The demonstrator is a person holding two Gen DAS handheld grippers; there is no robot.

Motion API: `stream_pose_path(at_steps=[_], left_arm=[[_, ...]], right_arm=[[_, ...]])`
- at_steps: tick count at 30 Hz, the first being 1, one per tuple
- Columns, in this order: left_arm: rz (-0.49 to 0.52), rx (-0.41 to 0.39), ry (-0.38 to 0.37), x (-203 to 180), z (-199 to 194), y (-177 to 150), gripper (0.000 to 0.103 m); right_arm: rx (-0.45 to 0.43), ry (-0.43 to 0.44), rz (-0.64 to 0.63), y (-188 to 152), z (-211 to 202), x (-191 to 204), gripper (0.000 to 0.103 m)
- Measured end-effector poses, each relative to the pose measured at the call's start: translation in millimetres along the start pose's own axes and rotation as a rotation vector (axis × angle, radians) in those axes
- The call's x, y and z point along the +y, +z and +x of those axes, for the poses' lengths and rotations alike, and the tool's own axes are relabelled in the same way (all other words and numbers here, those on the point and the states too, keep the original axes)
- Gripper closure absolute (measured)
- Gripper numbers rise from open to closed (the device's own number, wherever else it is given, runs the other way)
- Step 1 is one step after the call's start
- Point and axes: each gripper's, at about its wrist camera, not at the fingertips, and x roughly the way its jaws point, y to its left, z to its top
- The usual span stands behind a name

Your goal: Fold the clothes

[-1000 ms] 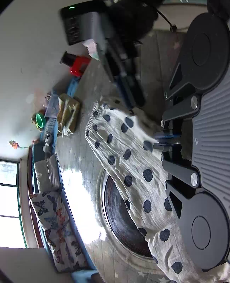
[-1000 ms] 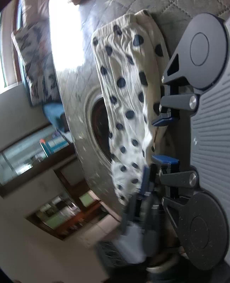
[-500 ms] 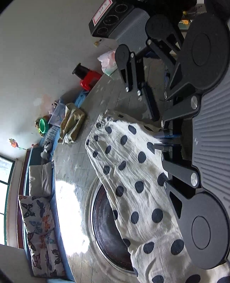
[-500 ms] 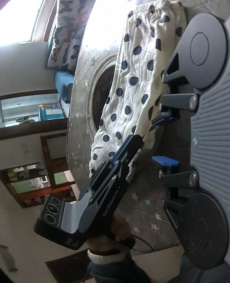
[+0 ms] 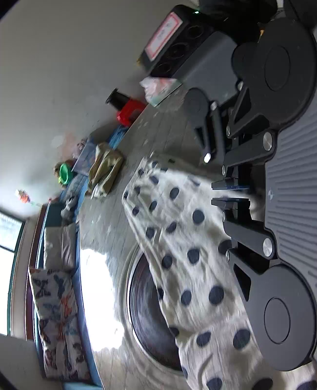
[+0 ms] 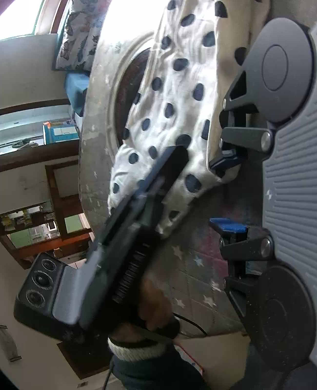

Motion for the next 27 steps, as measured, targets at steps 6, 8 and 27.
stream_pose_path(at_steps=[6,8,27], left_arm=[[0.005,-0.028,0.098,16,-16,-7,0.095],[0.003,-0.018,0.126,21,-19,-11,0.095],[0.073,-0.012,0.185,15,-18,-33,0.091]], right_arm=[[-0.031,-0.018,0.099,-3,-1,-12,0.058],[-0.027,0.018,0.131,-3,4,-14,0.057],[-0.108,-0.164,0.151,10,-53,-25,0.058]])
